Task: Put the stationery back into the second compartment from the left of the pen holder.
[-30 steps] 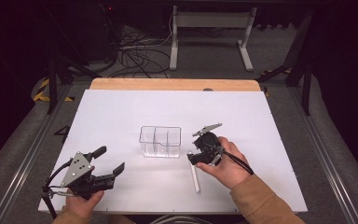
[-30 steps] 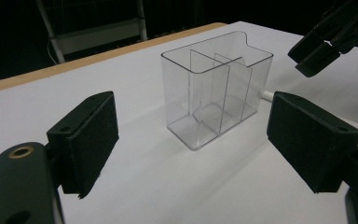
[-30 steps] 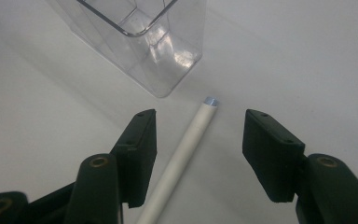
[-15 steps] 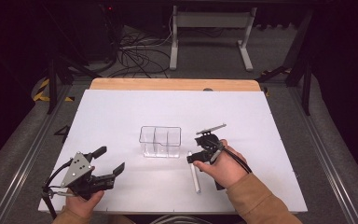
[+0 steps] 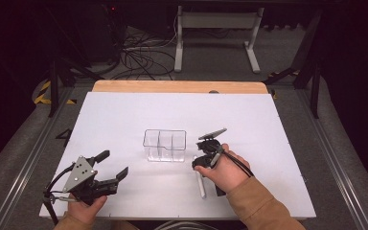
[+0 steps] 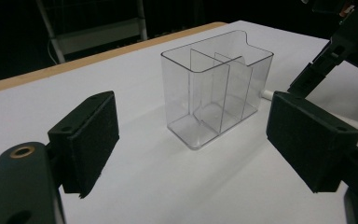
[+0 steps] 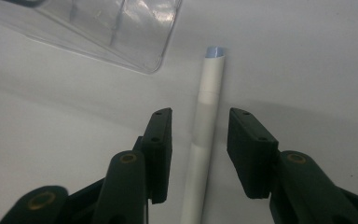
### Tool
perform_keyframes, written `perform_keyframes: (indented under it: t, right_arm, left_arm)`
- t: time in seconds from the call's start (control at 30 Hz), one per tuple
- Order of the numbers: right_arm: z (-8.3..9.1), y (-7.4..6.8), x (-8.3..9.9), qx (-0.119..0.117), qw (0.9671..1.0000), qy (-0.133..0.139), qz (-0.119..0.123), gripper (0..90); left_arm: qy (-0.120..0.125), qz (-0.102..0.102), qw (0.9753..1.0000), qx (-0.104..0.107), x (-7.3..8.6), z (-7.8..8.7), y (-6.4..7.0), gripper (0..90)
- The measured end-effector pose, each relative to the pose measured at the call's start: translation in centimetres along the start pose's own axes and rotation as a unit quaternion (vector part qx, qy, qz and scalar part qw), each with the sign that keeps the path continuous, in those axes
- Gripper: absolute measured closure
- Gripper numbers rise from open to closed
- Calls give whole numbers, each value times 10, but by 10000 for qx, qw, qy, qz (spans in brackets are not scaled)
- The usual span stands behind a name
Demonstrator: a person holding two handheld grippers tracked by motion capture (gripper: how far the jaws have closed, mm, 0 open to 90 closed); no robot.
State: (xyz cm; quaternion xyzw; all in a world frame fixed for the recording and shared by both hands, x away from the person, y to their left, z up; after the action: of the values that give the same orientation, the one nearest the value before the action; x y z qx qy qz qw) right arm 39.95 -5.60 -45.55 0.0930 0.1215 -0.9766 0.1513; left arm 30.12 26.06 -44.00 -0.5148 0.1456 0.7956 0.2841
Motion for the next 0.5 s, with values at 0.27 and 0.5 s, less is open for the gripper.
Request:
perform_keyframes:
  t: [0.27, 0.5]
  right_arm:
    - [-8, -3, 0, 217, 9996, -165, -101, 641]
    - [-15, -4, 0, 375, 9986, -351, -126, 712]
  left_arm:
    - [28, 52, 10000, -1, 1, -1, 0, 178]
    - [21, 20, 10000, -53, 1, -1, -2, 180]
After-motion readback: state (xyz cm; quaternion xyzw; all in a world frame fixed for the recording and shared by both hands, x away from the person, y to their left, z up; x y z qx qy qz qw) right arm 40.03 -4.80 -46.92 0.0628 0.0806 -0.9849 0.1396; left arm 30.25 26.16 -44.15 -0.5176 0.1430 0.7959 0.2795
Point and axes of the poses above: each handheld gripper's, and its own axes: z roughly backward along the jaws, x roughly out of its underside, y roughly to its right, the point moved 3 cm from there along -z, roughly forward along the jaws, and after that the axes turned 9 degrees about -y, right-handed, at the moved point
